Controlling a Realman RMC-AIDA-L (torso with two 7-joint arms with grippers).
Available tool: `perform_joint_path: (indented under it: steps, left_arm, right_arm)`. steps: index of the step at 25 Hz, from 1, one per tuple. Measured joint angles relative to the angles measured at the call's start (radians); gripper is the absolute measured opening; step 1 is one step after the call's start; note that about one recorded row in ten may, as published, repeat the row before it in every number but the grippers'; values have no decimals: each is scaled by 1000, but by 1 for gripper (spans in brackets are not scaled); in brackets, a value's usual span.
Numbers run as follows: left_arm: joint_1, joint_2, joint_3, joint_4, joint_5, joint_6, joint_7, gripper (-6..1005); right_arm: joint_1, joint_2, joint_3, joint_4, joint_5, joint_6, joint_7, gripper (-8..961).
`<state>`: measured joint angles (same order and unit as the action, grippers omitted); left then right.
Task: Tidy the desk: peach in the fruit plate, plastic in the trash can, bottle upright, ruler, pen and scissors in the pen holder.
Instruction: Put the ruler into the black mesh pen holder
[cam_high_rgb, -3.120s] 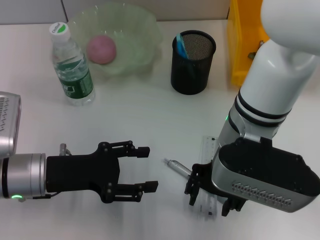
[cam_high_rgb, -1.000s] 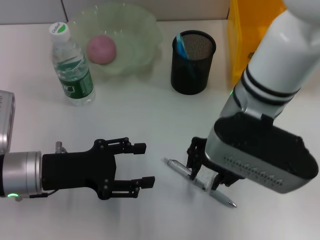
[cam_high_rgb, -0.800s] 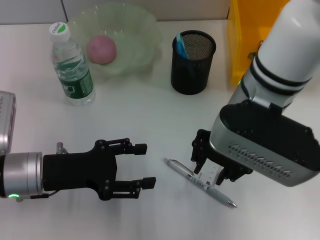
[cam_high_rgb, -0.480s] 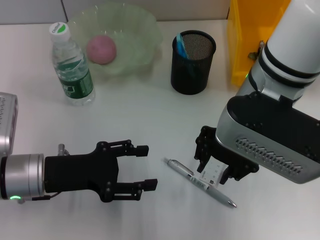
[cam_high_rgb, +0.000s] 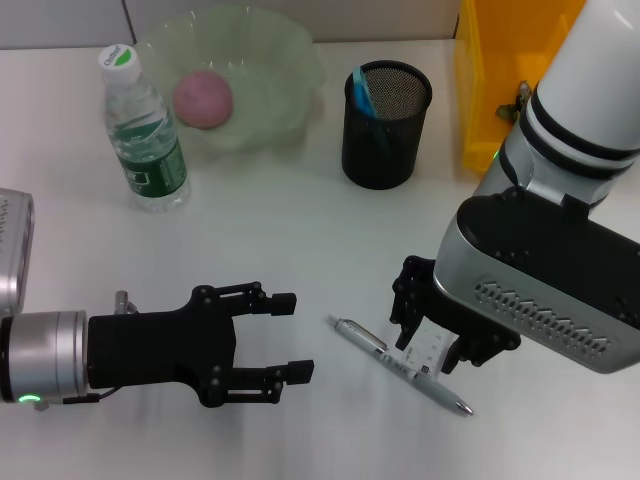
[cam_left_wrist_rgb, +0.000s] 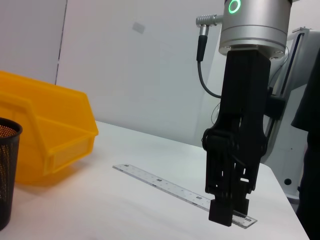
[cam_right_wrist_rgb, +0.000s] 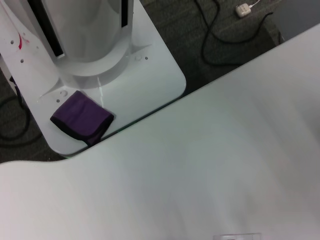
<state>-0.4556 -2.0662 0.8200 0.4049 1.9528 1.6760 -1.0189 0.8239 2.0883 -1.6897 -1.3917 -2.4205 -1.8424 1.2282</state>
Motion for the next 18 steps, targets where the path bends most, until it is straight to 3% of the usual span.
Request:
perform_joint_path:
  steps: [9, 18]
  left_arm:
    - [0, 0, -1, 0, 0, -2, 3, 781]
    - [1, 1, -1, 1, 0, -10, 0, 781]
  right_arm:
    - [-7, 1, 10, -9, 11, 8, 47, 381]
    - [-59, 3, 97, -57, 67, 59, 181, 381]
